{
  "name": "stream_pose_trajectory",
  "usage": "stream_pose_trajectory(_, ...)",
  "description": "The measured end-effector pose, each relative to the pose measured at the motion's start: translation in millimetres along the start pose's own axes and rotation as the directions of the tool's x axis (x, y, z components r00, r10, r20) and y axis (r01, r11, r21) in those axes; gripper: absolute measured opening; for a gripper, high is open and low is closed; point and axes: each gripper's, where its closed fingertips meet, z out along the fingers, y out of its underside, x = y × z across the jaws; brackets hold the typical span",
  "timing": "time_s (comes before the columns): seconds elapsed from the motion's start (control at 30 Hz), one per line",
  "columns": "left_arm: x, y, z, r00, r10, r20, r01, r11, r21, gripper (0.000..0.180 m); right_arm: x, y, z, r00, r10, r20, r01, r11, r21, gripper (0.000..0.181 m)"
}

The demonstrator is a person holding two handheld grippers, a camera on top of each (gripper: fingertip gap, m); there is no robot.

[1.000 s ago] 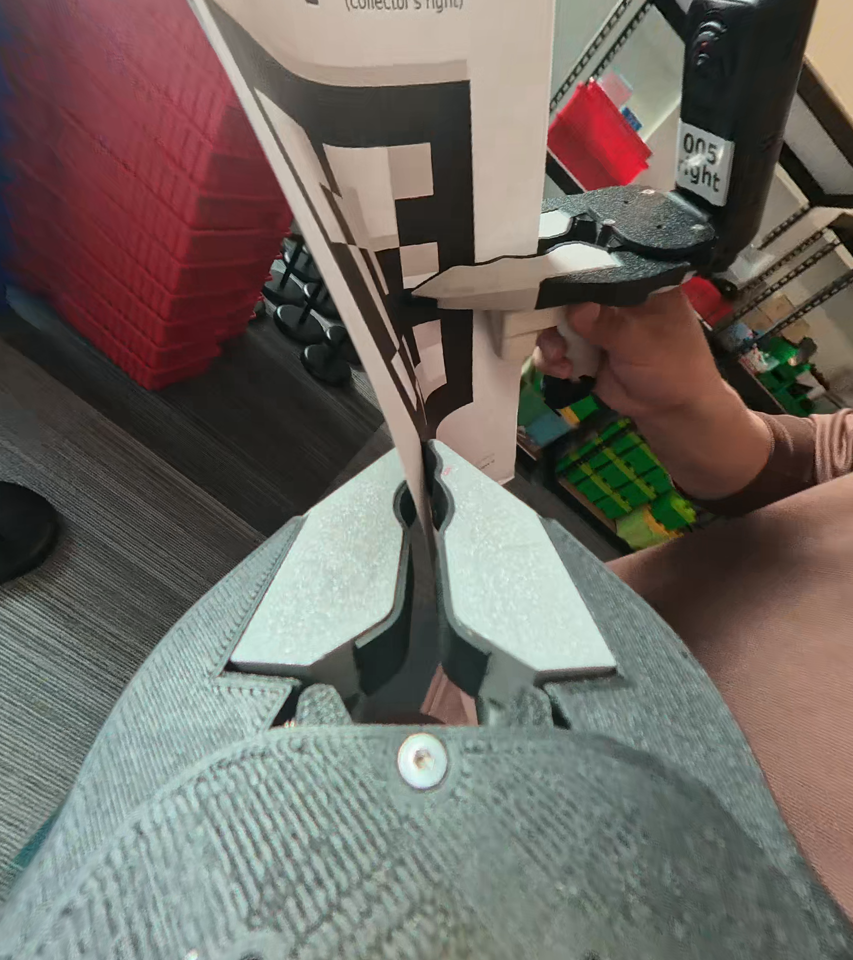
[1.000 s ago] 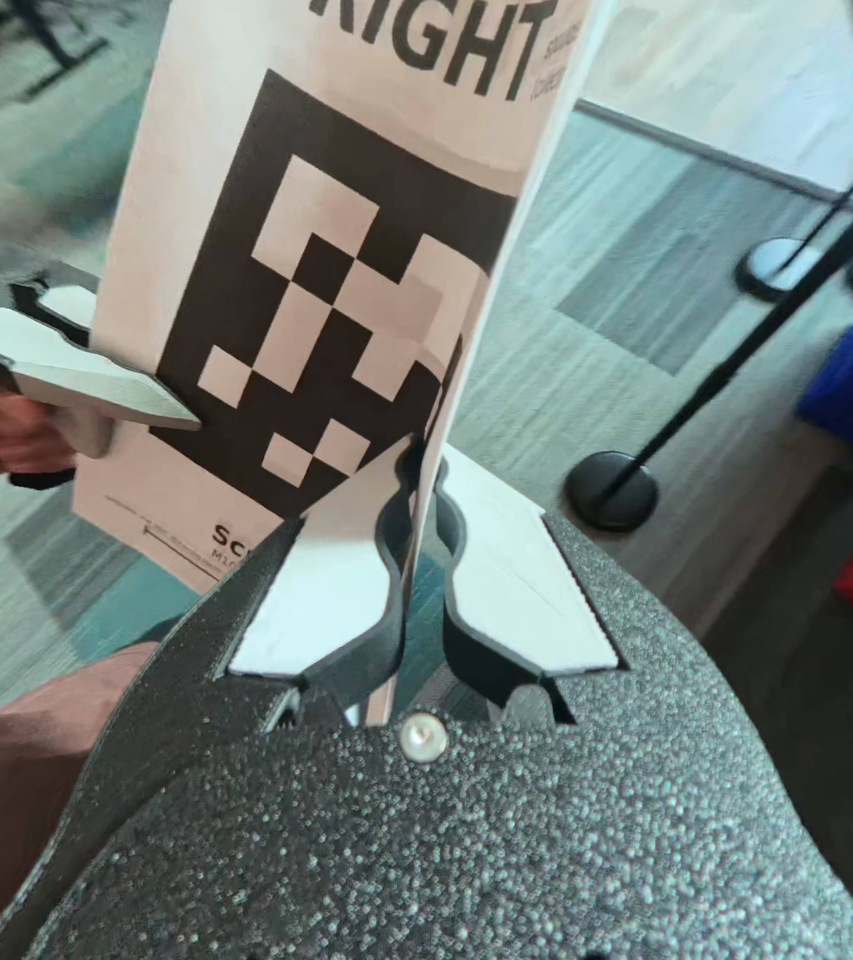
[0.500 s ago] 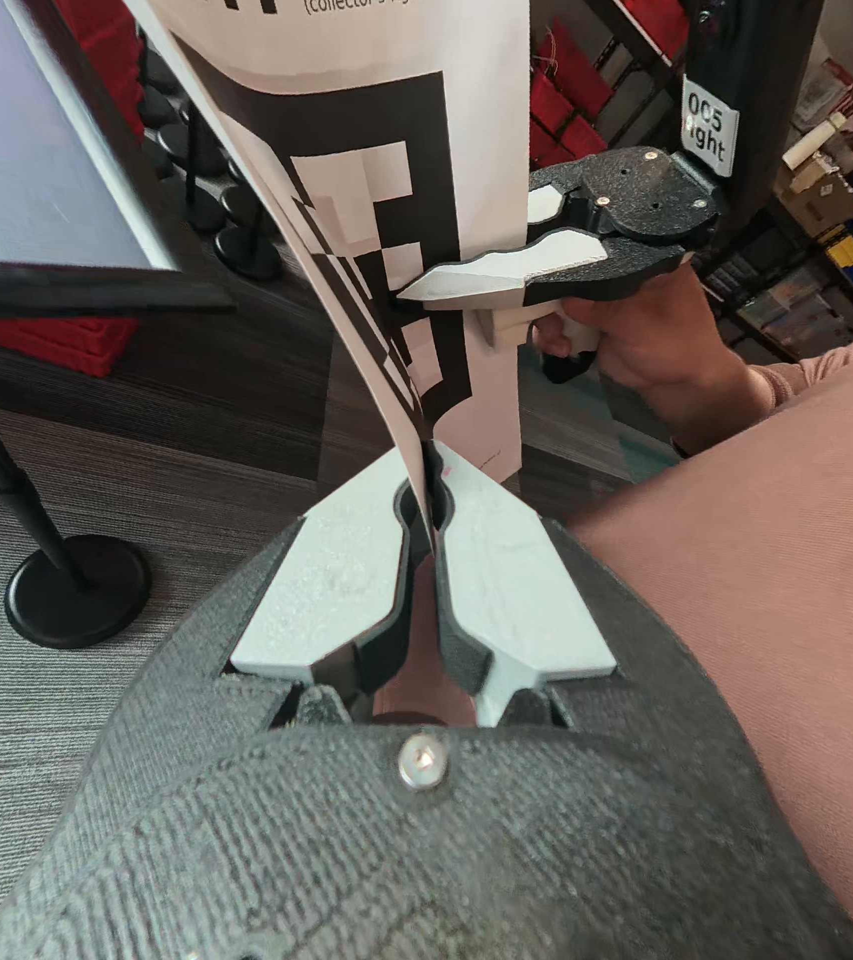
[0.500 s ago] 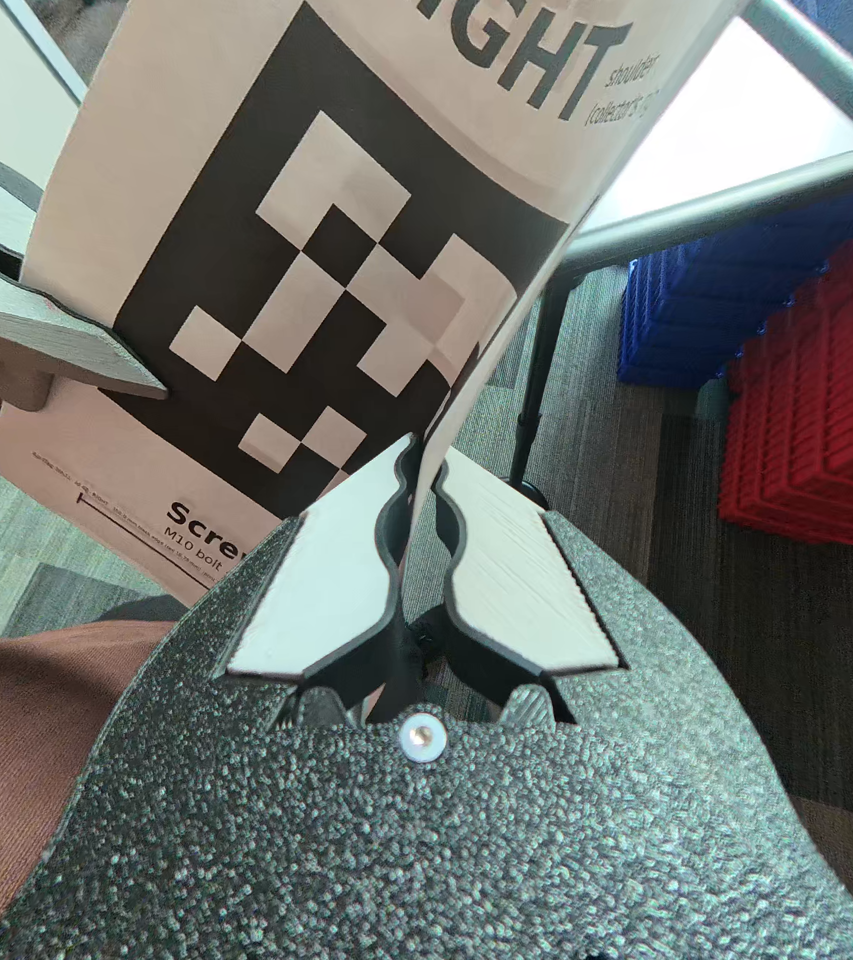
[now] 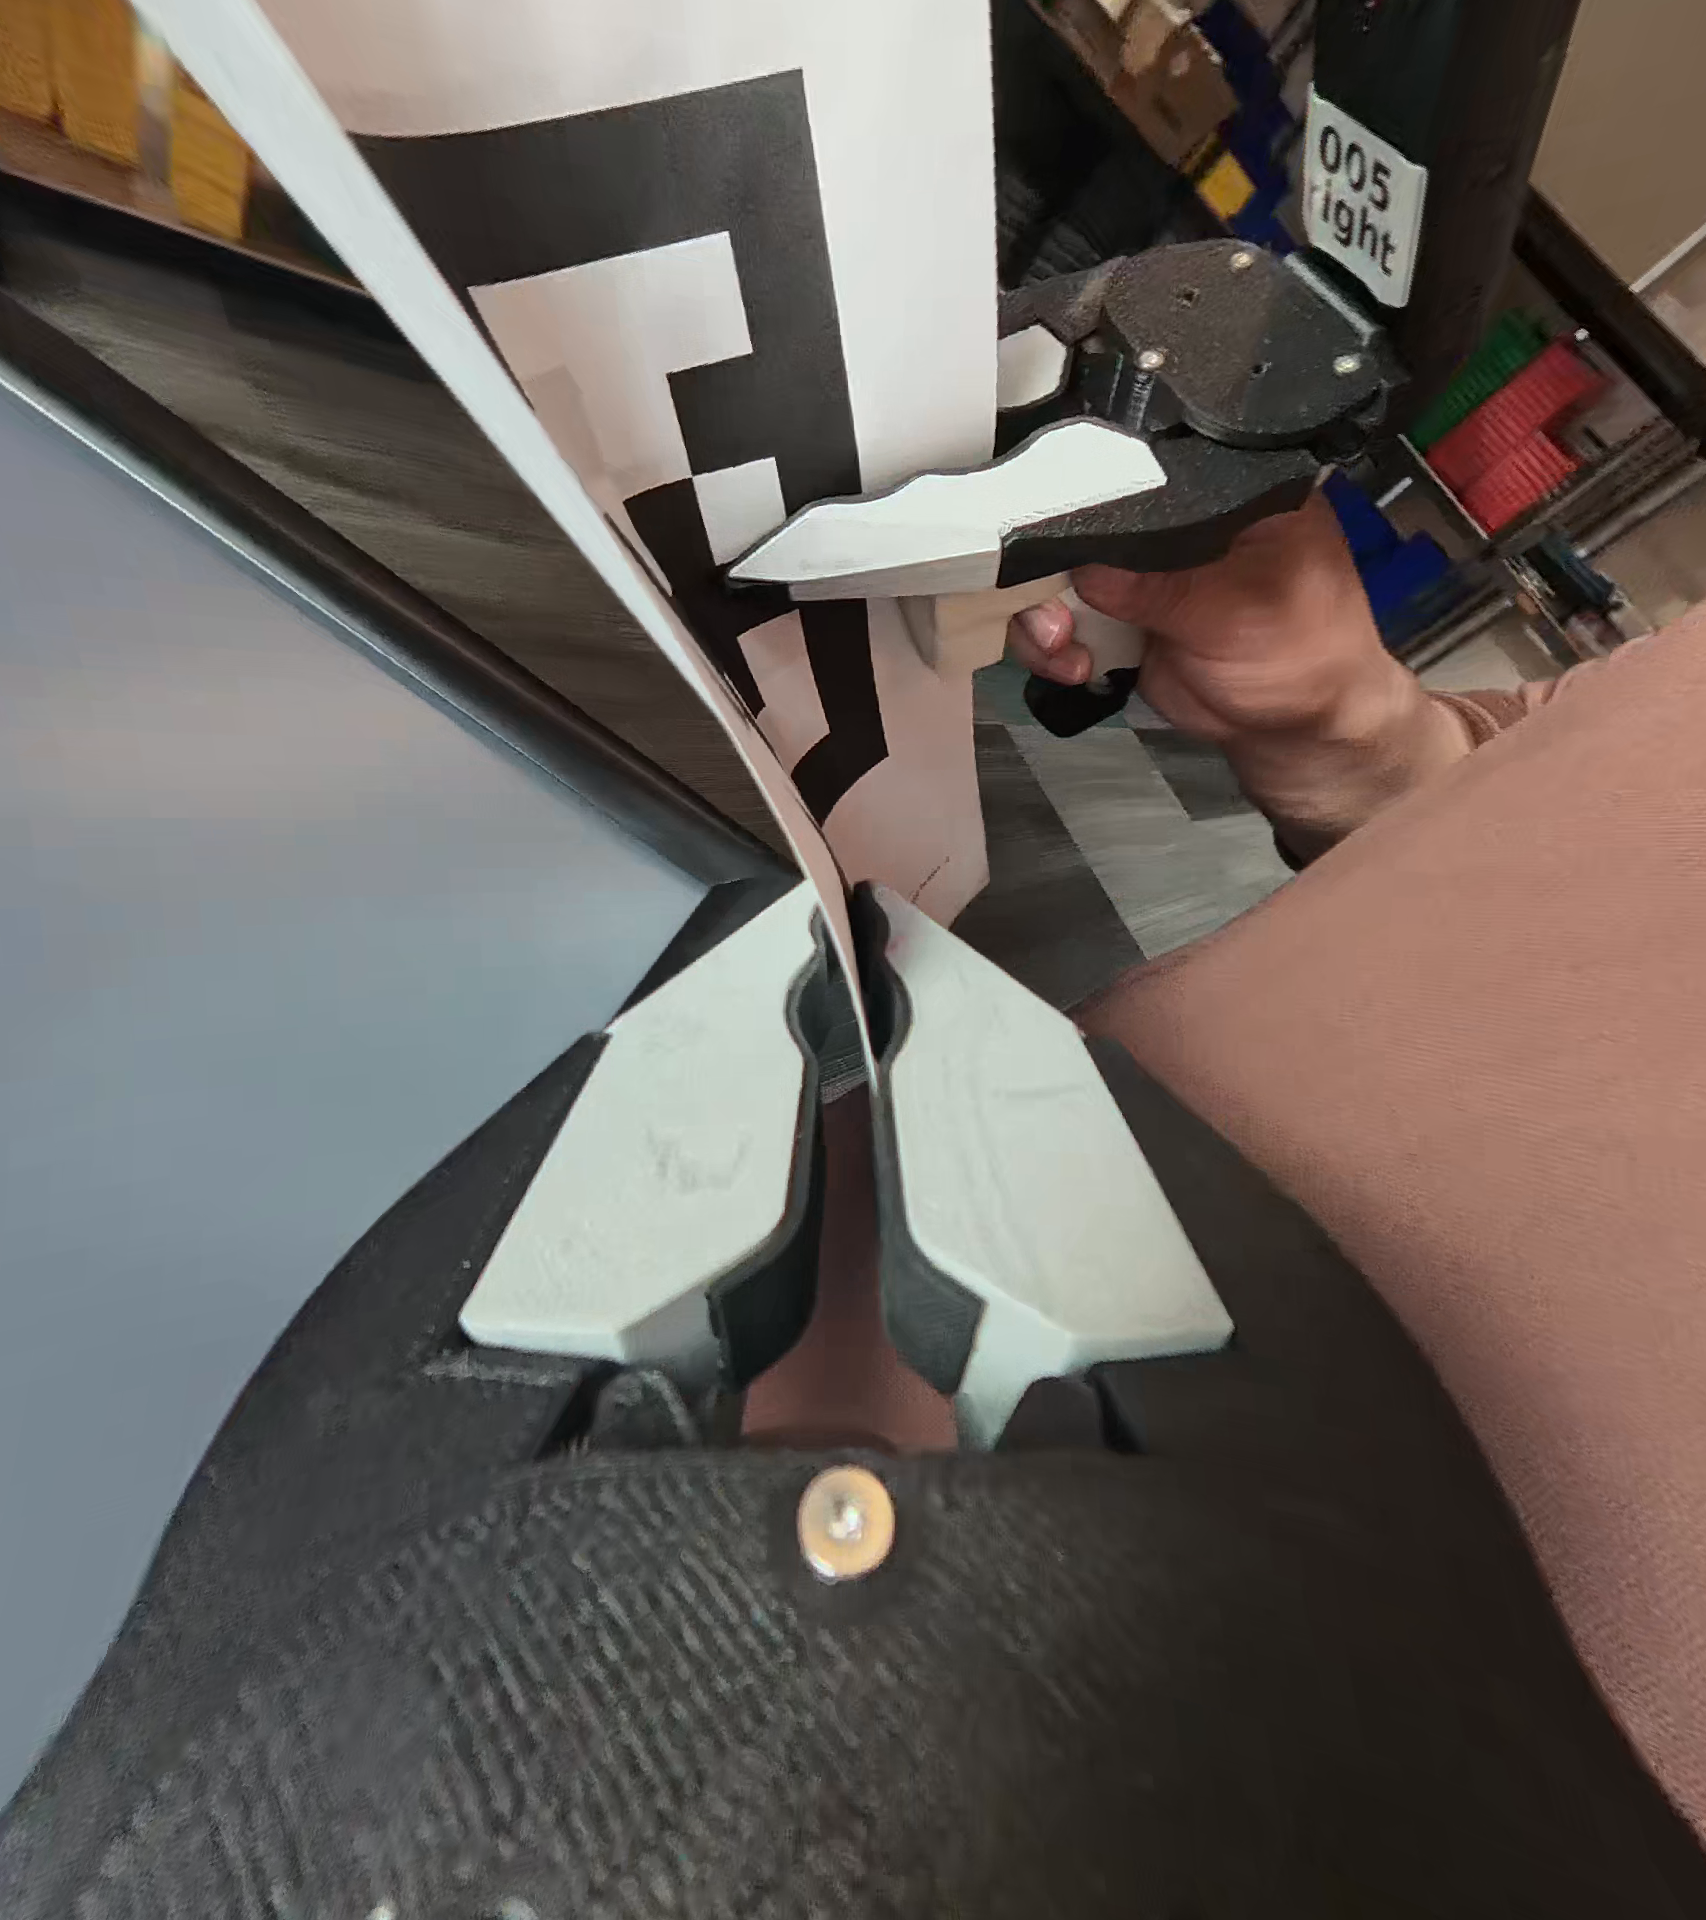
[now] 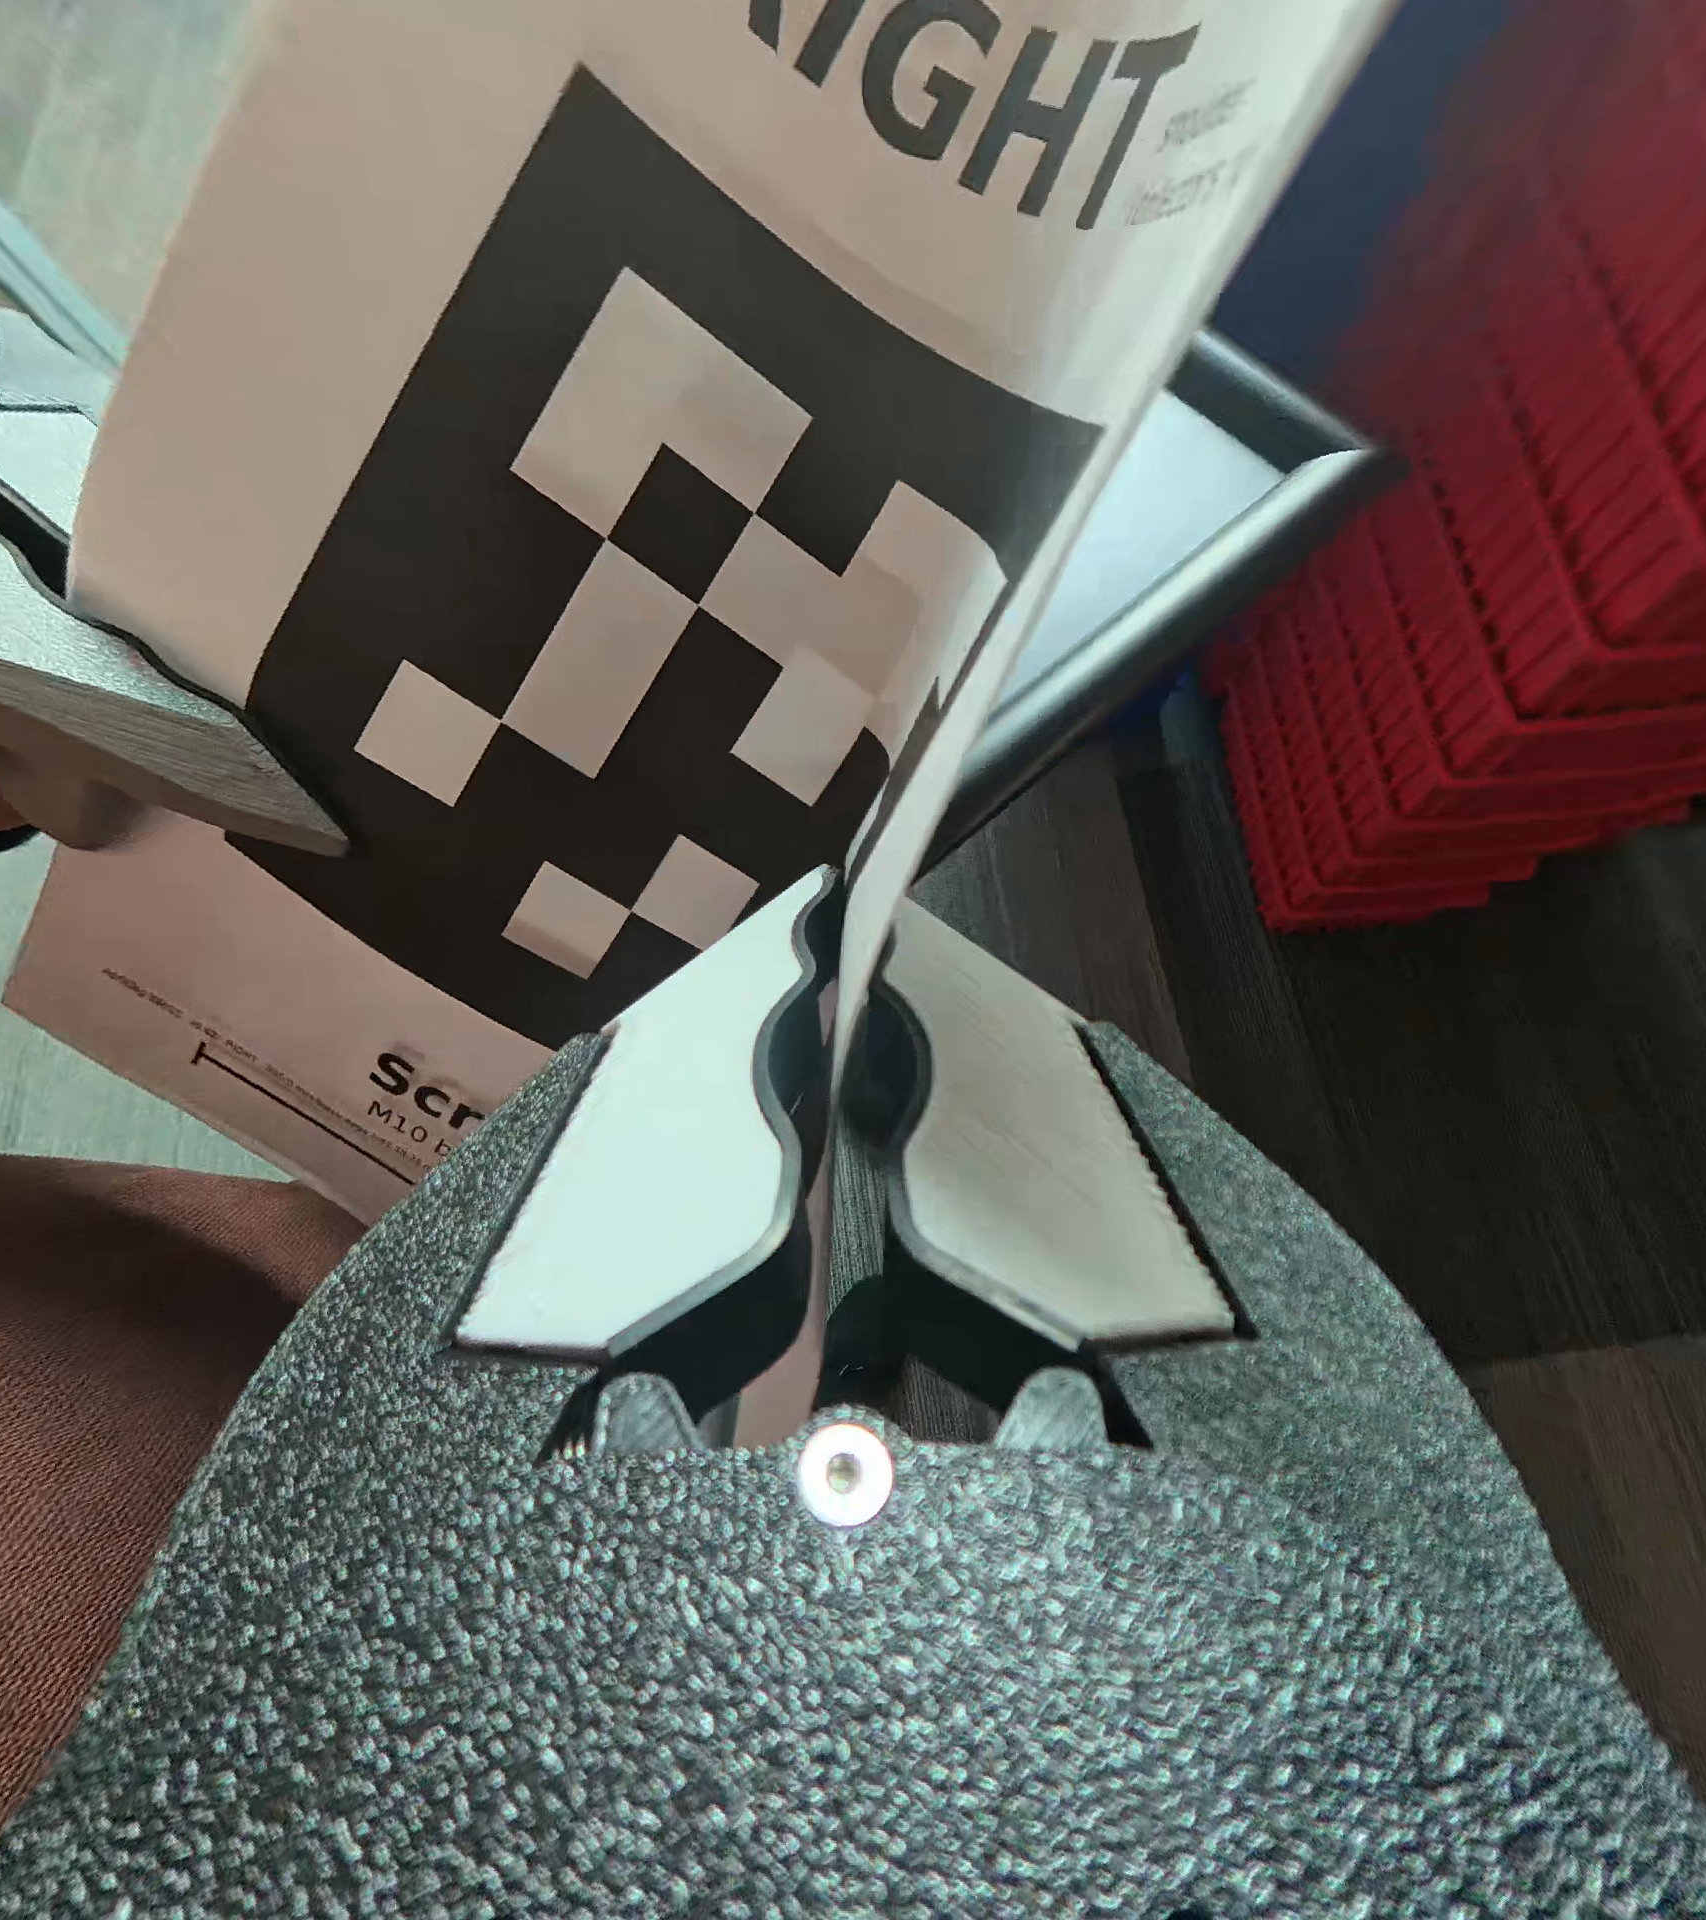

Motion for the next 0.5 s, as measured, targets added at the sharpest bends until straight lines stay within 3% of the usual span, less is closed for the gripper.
stream_pose_trajectory(0.23, -32.5, -14.2, -64.9, 0.968, 0.084, -0.236, -0.096, 0.995, -0.037, 0.000, -33.2, -30.3, 36.7, 0.963, 0.084, -0.256, -0.109, 0.990, -0.087, 0.000)
stream_pose_trajectory(0.33, -42.8, -19.2, -86.4, 0.952, 0.132, -0.276, -0.152, 0.987, -0.053, 0.000, -45.2, -47.8, 47.2, 0.939, 0.075, -0.336, -0.112, 0.989, -0.094, 0.000)
stream_pose_trajectory(0.5, -59.3, -20.7, -104.4, 0.947, 0.105, -0.303, -0.130, 0.990, -0.062, 0.000, -54.1, -64.1, 56.2, 0.916, 0.098, -0.389, -0.135, 0.988, -0.070, 0.000)
